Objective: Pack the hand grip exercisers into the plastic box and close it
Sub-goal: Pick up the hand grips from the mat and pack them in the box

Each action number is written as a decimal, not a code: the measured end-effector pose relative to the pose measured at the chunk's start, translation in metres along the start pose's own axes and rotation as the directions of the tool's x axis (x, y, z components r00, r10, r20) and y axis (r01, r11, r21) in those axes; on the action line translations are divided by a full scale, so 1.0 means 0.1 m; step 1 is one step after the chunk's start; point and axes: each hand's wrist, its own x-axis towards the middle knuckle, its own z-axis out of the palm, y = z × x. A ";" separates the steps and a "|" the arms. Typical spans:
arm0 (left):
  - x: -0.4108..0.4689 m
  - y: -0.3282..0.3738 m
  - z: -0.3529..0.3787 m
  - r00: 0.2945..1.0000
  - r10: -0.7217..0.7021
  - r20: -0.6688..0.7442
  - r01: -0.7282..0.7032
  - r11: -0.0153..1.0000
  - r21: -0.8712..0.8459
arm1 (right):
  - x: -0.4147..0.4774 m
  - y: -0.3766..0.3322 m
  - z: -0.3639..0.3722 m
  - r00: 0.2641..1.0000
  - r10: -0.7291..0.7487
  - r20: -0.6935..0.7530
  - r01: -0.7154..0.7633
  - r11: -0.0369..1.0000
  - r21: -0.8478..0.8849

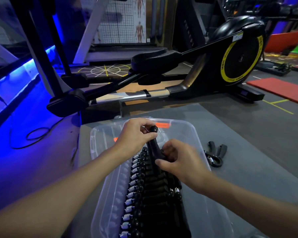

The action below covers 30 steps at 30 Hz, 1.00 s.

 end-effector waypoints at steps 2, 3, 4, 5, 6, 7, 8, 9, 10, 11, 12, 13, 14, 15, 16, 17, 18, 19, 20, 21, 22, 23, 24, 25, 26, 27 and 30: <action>0.00 -0.06 0.03 1.000 0.006 -0.025 -0.006 1.000 0.024 | 0.00 0.02 0.09 0.996 0.058 -0.061 -0.057 0.998 0.023; 0.00 -0.10 0.04 1.000 0.010 -0.027 -0.009 0.999 0.051 | 0.00 0.05 0.13 0.991 0.096 -0.091 -0.092 0.995 0.043; 0.00 -0.14 0.04 1.000 0.015 -0.019 -0.014 0.997 0.074 | 0.00 0.07 0.18 0.983 0.138 -0.120 -0.130 0.989 0.071; -0.01 -0.20 0.03 1.000 0.015 -0.002 -0.015 0.996 0.090 | 0.00 0.10 0.23 0.972 0.183 -0.144 -0.169 0.980 0.105; -0.03 -0.28 0.01 1.000 0.012 0.015 -0.013 0.993 0.117 | 0.01 0.13 0.26 0.960 0.231 -0.161 -0.210 0.968 0.139; -0.04 -0.38 -0.02 1.000 0.011 0.026 -0.015 0.985 0.171 | 0.01 0.16 0.29 0.945 0.279 -0.169 -0.252 0.954 0.162; -0.06 -0.47 -0.06 0.999 0.006 0.036 -0.014 0.971 0.240 | 0.02 0.19 0.31 0.933 0.317 -0.170 -0.288 0.942 0.172; -0.08 -0.55 -0.09 0.999 -0.013 0.049 -0.002 0.954 0.299 | 0.02 0.22 0.32 0.924 0.344 -0.169 -0.316 0.933 0.173; -0.10 -0.60 -0.12 0.997 -0.041 0.060 0.018 0.941 0.338 | 0.02 0.25 0.33 0.916 0.365 -0.167 -0.337 0.925 0.174; -0.12 -0.65 -0.13 0.996 -0.064 0.068 0.035 0.932 0.361 | 0.02 0.29 0.34 0.906 0.387 -0.169 -0.358 0.916 0.181; -0.12 -0.67 -0.13 0.994 -0.075 0.079 0.040 0.929 0.369 | 0.04 0.34 0.36 0.894 0.412 -0.174 -0.379 0.905 0.192; -0.13 -0.69 -0.13 0.993 -0.080 0.092 0.042 0.931 0.362 | 0.06 0.39 0.38 0.879 0.439 -0.188 -0.400 0.892 0.211; -0.13 -0.69 -0.12 0.992 -0.078 0.098 0.039 0.935 0.351 | 0.10 0.44 0.39 0.863 0.461 -0.205 -0.413 0.878 0.241; -0.13 -0.69 -0.11 0.992 -0.077 0.097 0.040 0.939 0.341 | 0.15 0.49 0.40 0.847 0.487 -0.211 -0.423 0.860 0.287; -0.13 -0.68 -0.11 0.993 -0.075 0.095 0.040 0.941 0.335 | 0.19 0.54 0.41 0.831 0.517 -0.205 -0.432 0.832 0.348; -0.12 -0.68 -0.10 0.993 -0.076 0.093 0.041 0.944 0.326 | 0.23 0.57 0.44 0.814 0.550 -0.189 -0.441 0.795 0.416; -0.12 -0.69 -0.10 0.993 -0.074 0.094 0.040 0.946 0.323 | 0.27 0.61 0.47 0.798 0.579 -0.169 -0.446 0.755 0.480; -0.11 -0.69 -0.09 0.993 -0.072 0.098 0.036 0.944 0.328 | 0.29 0.65 0.51 0.782 0.605 -0.151 -0.451 0.716 0.534; -0.11 -0.70 -0.09 0.992 -0.068 0.105 0.029 0.939 0.341 | 0.31 0.68 0.56 0.768 0.626 -0.134 -0.454 0.681 0.574; -0.11 -0.71 -0.09 0.992 -0.061 0.111 0.018 0.936 0.352 | 0.31 0.71 0.61 0.759 0.639 -0.125 -0.461 0.663 0.590; -0.11 -0.72 -0.08 0.992 -0.053 0.115 0.009 0.935 0.355 | 0.32 0.76 0.65 0.758 0.640 -0.126 -0.466 0.667 0.581; -0.11 -0.73 -0.08 0.992 -0.049 0.116 0.005 0.936 0.353 | 0.32 0.80 0.67 0.772 0.624 -0.126 -0.478 0.698 0.533; -0.11 -0.73 -0.08 0.992 -0.046 0.114 0.003 0.937 0.350 | 0.32 0.84 0.69 0.800 0.589 -0.117 -0.483 0.747 0.456; -0.10 -0.74 -0.08 0.993 -0.043 0.112 0.001 0.937 0.350 | 0.33 0.86 0.69 0.833 0.544 -0.103 -0.475 0.797 0.373; -0.10 -0.74 -0.08 0.993 -0.038 0.111 -0.003 0.935 0.354 | 0.34 0.87 0.69 0.859 0.504 -0.096 -0.457 0.837 0.300; -0.10 -0.74 -0.08 0.993 -0.037 0.109 -0.005 0.935 0.355 | 0.35 0.89 0.70 0.873 0.476 -0.105 -0.442 0.864 0.239; -0.09 -0.74 -0.07 0.994 -0.034 0.108 -0.006 0.936 0.353 | 0.35 0.95 0.69 0.863 0.476 -0.171 -0.447 0.876 0.184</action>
